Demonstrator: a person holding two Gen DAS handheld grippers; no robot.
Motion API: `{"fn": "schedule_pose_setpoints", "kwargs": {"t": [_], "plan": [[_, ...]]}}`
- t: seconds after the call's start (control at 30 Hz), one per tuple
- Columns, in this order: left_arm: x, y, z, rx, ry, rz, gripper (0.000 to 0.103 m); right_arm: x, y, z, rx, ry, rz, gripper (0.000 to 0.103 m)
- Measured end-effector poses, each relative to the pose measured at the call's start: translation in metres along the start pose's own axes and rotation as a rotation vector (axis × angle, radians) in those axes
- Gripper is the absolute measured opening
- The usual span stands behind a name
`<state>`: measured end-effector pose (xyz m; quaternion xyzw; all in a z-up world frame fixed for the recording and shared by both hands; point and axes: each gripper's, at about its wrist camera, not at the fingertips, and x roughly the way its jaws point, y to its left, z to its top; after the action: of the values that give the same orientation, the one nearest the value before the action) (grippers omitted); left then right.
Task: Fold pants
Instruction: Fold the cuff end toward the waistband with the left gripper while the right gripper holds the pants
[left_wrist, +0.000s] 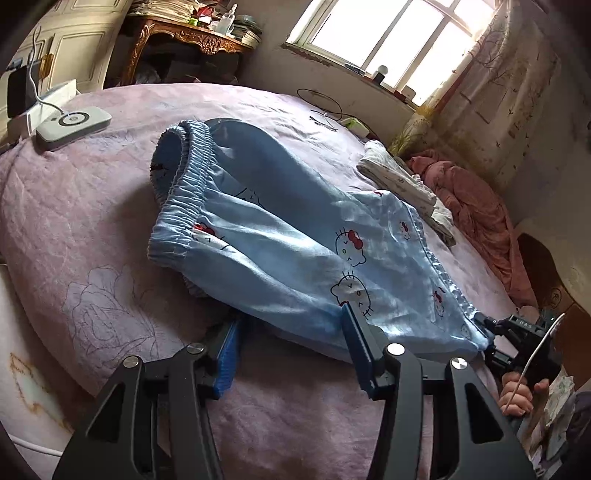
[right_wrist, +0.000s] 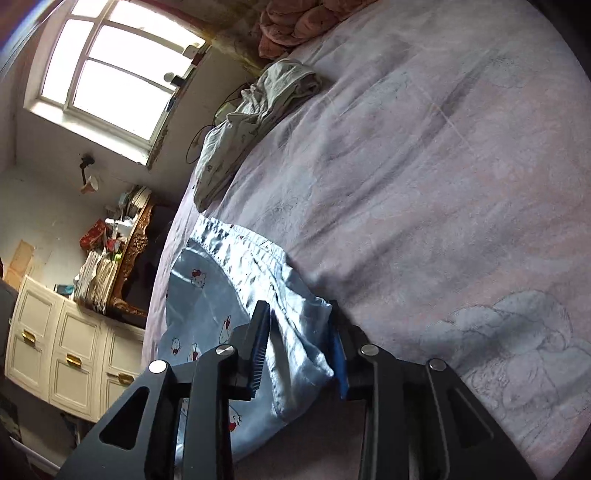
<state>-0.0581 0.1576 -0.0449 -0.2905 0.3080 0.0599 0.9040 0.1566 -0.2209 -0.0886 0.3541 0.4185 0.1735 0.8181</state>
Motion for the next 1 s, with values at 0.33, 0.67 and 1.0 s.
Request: {"fn": "schedule_pose_setpoints", "kwargs": {"t": [0.33,0.67,1.0], "plan": [[-0.016,0.030,-0.007,-0.272,0.043,-0.188,0.049,-0.034,0.008,-0.013,-0.069,-0.202,-0.151,0.004],[0.004,0.040,-0.012,-0.501,-0.007,-0.141,0.020,-0.072,0.010,-0.019,-0.133,-0.298,-0.260,0.004],[0.024,-0.006,0.002,-0.249,-0.121,-0.039,0.057,-0.097,-0.023,-0.015,-0.057,-0.311,-0.319,0.004]]}}
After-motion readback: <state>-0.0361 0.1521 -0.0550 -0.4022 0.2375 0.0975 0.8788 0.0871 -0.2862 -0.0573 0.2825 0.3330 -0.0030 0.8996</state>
